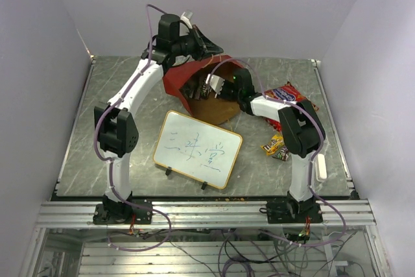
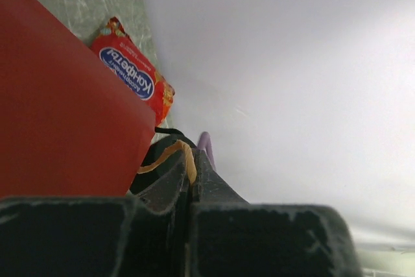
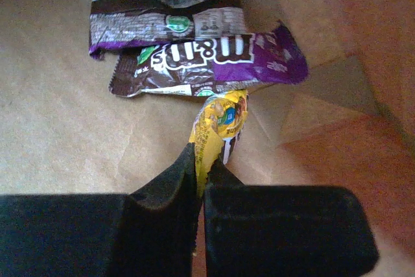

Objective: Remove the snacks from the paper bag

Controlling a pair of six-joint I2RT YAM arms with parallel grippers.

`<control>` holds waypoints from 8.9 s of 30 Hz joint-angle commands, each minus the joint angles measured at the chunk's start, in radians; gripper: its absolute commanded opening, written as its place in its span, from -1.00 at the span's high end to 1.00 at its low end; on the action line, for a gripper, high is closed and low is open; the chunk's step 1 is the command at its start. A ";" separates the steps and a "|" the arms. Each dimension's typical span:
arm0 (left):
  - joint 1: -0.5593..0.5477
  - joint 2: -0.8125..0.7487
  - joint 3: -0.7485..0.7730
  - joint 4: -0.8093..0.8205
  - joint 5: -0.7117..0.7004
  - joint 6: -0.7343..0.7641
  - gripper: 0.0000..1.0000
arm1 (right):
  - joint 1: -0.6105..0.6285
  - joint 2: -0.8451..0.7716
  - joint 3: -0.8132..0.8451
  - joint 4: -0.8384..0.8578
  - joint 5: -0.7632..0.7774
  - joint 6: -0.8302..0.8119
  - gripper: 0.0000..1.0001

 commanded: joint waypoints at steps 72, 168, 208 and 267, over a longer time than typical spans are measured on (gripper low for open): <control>0.097 -0.074 -0.150 0.176 0.029 -0.068 0.86 | -0.010 -1.095 -0.629 -0.759 0.781 0.177 1.00; 0.015 -0.091 -0.084 0.014 0.009 0.022 0.86 | 0.160 -0.381 -0.412 0.233 0.101 0.013 -0.50; 0.014 -0.050 0.005 -0.149 0.073 0.099 0.86 | 0.114 0.330 0.335 0.211 -0.280 -0.348 -0.44; 0.044 -0.099 -0.109 -0.009 0.034 0.034 0.86 | 0.113 -0.363 -0.425 0.466 -0.022 0.106 1.00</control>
